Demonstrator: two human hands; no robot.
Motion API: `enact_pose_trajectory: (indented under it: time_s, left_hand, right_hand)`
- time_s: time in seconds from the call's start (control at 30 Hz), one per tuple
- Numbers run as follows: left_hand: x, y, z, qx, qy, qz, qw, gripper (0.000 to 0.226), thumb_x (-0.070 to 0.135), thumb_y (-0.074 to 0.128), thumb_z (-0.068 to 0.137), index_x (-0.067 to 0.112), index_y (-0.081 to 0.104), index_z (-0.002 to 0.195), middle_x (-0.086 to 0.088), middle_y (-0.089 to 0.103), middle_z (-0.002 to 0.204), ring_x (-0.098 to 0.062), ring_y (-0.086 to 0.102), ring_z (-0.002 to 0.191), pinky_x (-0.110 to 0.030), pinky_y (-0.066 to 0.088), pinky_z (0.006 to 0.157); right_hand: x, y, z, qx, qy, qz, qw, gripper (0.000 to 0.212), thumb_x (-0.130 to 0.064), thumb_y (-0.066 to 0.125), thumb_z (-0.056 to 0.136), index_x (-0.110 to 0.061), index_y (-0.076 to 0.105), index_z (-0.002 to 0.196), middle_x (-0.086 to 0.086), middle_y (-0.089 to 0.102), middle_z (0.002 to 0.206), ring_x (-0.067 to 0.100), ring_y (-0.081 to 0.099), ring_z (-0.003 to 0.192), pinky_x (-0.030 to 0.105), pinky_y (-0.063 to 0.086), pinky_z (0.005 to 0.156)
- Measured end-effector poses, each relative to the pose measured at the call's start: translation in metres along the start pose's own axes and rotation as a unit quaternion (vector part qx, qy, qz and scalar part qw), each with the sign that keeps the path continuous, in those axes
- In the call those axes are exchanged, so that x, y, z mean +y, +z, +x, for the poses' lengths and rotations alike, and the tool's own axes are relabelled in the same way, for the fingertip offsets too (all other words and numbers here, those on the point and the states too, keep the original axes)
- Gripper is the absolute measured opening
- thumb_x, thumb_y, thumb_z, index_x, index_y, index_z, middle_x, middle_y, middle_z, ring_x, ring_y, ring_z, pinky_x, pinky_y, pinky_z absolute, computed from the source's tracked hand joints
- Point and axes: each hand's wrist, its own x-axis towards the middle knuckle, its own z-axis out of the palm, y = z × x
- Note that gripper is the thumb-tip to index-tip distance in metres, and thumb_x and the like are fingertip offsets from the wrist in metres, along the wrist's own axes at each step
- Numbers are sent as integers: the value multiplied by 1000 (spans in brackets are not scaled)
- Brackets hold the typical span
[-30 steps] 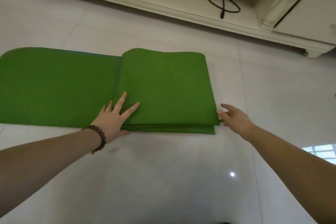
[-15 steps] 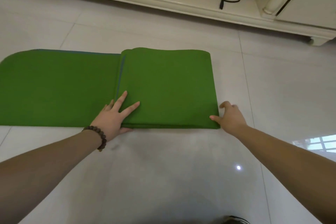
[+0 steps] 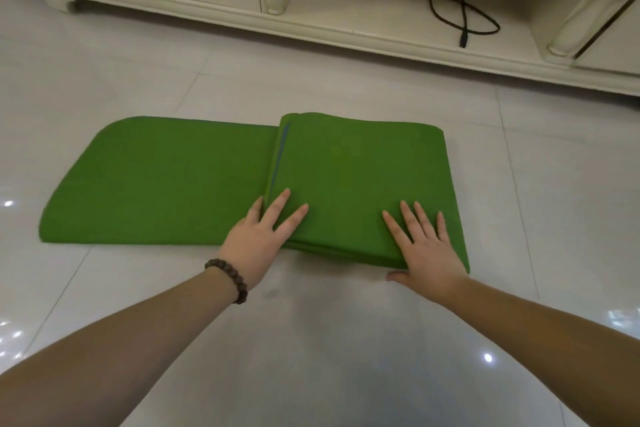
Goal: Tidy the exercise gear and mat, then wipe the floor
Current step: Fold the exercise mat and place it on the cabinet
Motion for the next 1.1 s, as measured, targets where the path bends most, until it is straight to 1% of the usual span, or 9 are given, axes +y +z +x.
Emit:
enact_pose_trajectory:
  time_s: [0.2, 0.33, 0.4, 0.47, 0.53, 0.63, 0.83, 1.0, 1.1]
  left_hand:
    - [0, -56, 21, 74, 19, -9, 997, 82, 15, 80, 74, 27, 40, 145, -8, 31, 155, -44, 38, 134, -44, 57, 75]
    - [-14, -104, 44, 152, -18, -83, 985, 81, 12, 78, 73, 24, 41, 144, -13, 34, 152, -41, 38, 134, -50, 55, 86]
    - [-22, -123, 51, 148, -102, -123, 976, 87, 27, 68, 86, 34, 12, 152, -7, 21, 157, -32, 35, 137, -43, 49, 95]
    - [-29, -137, 53, 147, -159, -133, 967, 88, 40, 59, 90, 31, -2, 152, -8, 41, 144, -26, 56, 109, -39, 53, 79]
    - [-32, -153, 55, 131, -171, -105, 971, 80, 44, 50, 93, 25, 0, 153, -6, 60, 112, -20, 58, 77, -35, 51, 64]
    - [-32, -180, 63, 161, -141, -125, 969, 59, 36, 48, 96, 22, 24, 148, -6, 65, 93, -26, 62, 79, -38, 52, 71]
    - [-32, -247, 88, 311, -147, -459, 819, 40, 26, 59, 93, 28, 48, 132, -4, 65, 96, -21, 64, 83, -42, 57, 75]
    - [-24, -287, 90, 335, -134, -570, 738, 50, 16, 52, 95, 48, 40, 132, -27, 67, 87, -41, 67, 83, -54, 58, 66]
    - [-16, -317, 90, 348, -140, -653, 658, 44, 7, 47, 97, 37, 48, 129, -22, 69, 83, -38, 69, 85, -49, 60, 69]
  right_hand:
    - [-25, -31, 17, 85, -69, 48, 993, 102, -42, 62, 87, -37, -24, 143, 7, 7, 160, 33, 11, 146, 47, 14, 118]
    - [-16, -78, 24, 178, -24, 112, 977, 92, -23, 82, 67, -23, 33, 145, 13, 57, 133, 34, 65, 105, 43, 57, 72]
    - [-6, -111, 27, 221, -1, 132, 966, 79, -22, 77, 73, -22, 40, 143, 9, 59, 130, 32, 66, 95, 36, 54, 65]
    - [3, -139, 31, 266, 18, 143, 953, 73, -21, 70, 80, -23, 37, 145, 7, 58, 130, 29, 63, 92, 33, 49, 68]
    - [9, -165, 33, 295, 40, 176, 938, 70, -22, 64, 85, -25, 31, 147, 5, 57, 128, 26, 60, 93, 34, 48, 74]
    - [13, -196, 33, 320, 63, 212, 921, 68, -23, 60, 87, -25, 28, 147, 5, 58, 122, 23, 59, 90, 35, 50, 77]
    - [15, -239, 32, 339, 42, 194, 920, 69, -23, 62, 85, -29, 30, 146, 2, 59, 123, 21, 58, 91, 33, 48, 77]
    - [13, -265, 31, 339, 33, 214, 915, 69, -25, 60, 88, -33, 25, 147, -3, 57, 125, 8, 44, 86, 25, 40, 75]
    - [12, -288, 31, 339, -3, 216, 916, 69, -25, 61, 88, -35, 26, 147, -6, 58, 117, 8, 46, 88, 27, 44, 79]
